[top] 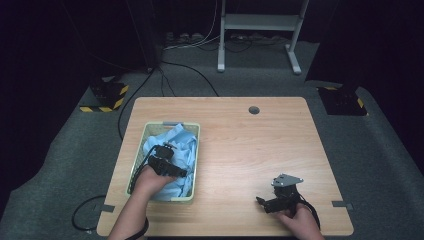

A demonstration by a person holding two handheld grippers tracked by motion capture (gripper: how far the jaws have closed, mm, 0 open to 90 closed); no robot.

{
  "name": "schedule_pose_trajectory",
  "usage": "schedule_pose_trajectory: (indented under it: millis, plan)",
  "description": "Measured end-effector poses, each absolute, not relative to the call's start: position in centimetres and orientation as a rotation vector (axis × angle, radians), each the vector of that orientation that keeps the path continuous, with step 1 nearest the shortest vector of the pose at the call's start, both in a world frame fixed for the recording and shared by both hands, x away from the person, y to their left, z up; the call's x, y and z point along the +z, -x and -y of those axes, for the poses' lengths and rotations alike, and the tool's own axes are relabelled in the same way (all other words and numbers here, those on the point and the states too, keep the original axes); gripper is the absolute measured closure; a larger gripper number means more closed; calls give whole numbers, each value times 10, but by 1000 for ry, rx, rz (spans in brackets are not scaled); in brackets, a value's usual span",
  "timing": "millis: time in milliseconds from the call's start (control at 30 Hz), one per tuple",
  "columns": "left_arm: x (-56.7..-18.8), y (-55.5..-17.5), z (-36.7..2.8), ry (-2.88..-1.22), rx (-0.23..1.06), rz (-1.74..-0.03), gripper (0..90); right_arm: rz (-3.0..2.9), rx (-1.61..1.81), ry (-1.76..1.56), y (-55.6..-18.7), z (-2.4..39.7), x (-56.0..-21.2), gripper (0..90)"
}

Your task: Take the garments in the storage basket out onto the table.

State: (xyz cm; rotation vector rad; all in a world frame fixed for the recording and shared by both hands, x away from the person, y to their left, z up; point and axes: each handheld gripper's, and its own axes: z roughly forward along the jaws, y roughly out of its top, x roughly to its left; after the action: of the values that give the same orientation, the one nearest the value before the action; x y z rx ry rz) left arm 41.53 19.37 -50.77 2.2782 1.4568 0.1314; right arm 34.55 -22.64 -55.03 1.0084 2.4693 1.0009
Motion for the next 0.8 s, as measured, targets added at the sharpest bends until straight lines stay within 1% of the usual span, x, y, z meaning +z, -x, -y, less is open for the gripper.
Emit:
schedule_pose_trajectory:
  millis: [67,267,433,500,533,567,633,733,800]
  plan:
    - [-512,-416,-194,-2292,150,-1449,67,-2469,1001,-1009,-346,226,-550,1]
    - [-515,-415,-192,-2324,206,-1433,186,-2469,1000,-1008,-345,226,-550,1]
    - [-513,-413,-193,-2349,235,-1411,406,-2469,1000,-1008,-345,226,-550,1]
    - [-509,-412,-188,-2403,274,-1381,484,-2469,1000,-1008,-345,226,-550,1]
    - [-509,-412,-188,-2403,274,-1381,561,-2469,1000,-1008,-345,226,-550,1]
    - [-506,-411,-185,-2437,306,-1367,592,-2469,1000,-1009,-345,226,-550,1]
    - [-504,-411,-184,-2449,310,-1370,651,-2469,1001,-1008,-345,226,-550,1]
    - [-500,-411,-189,-2408,286,-1384,687,-2470,1002,-1011,-346,227,-550,1]
    - [-495,-409,-195,-2361,297,-1381,699,-2469,1004,-1011,-346,227,-550,1]
